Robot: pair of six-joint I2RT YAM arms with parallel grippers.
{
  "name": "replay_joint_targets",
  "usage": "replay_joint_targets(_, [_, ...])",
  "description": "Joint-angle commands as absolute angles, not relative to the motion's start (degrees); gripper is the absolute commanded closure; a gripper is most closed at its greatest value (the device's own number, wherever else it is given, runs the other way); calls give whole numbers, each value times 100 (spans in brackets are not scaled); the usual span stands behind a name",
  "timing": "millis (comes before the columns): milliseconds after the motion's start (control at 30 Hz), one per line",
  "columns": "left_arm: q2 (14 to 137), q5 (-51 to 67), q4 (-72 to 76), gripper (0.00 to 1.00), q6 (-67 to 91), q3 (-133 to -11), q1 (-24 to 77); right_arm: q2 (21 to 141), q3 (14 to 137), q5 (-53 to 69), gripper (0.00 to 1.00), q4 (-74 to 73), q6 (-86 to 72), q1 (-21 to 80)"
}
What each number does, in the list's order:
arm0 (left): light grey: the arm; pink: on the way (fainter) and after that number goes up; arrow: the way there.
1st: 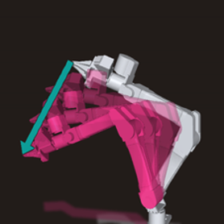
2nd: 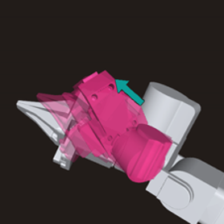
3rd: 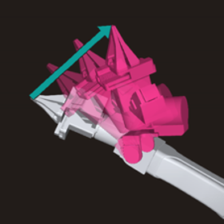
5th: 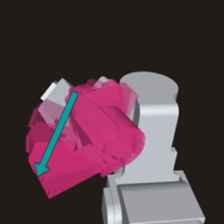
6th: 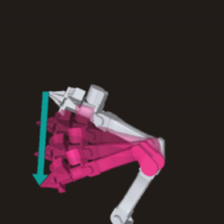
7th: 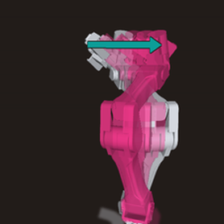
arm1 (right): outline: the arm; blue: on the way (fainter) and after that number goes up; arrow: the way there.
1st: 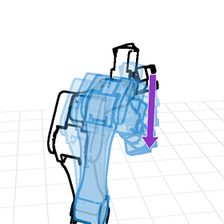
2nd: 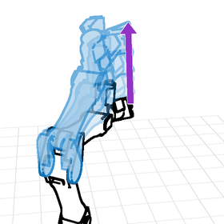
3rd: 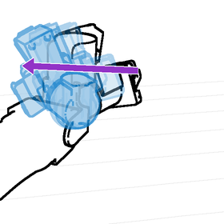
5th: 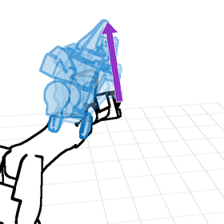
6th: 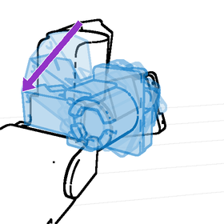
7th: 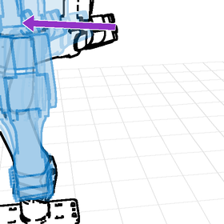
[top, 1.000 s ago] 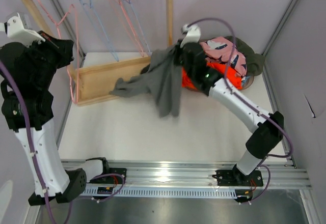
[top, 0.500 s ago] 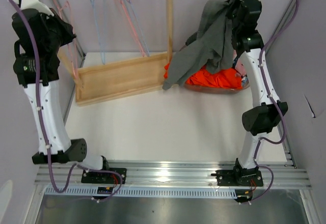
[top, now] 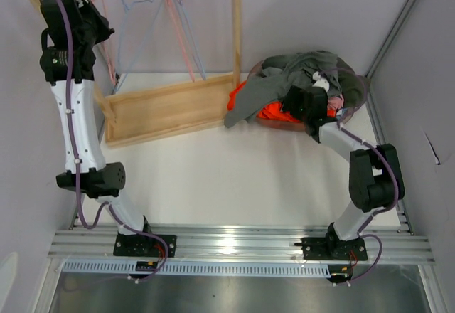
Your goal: Remove the shorts from the hanger
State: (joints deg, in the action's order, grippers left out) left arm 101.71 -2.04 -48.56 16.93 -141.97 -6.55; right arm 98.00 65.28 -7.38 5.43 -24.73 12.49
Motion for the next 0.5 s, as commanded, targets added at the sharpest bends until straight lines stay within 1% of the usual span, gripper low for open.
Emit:
replay_joint_targets(0, [10423, -299, -4430, 100, 1644, -14291, -686, 9053, 5899, -386, 3, 1670, -2953, 1878])
replay_joint_targets(167, [10634, -325, -4421, 100, 1626, -14177, -686, 8772, 5494, -527, 3, 1521, -2857, 2469])
replay_joint_targets(333, [10582, -343, -4474, 94, 1643, -13984, -686, 8351, 5379, -878, 1, 1187, -2699, 3040])
replay_joint_targets(367, [10530, -343, -4448, 88, 1644, -13853, -686, 8271, 5362, -940, 1, 1134, -2690, 3102])
replay_joint_targets(433, [10310, -325, -4360, 80, 1644, -13449, -686, 8131, 5335, -1116, 1, 1046, -2663, 3260])
replay_joint_targets(467, [10240, -343, -4307, 70, 1644, -13343, -686, 7982, 5326, -1160, 1, 933, -2654, 3296])
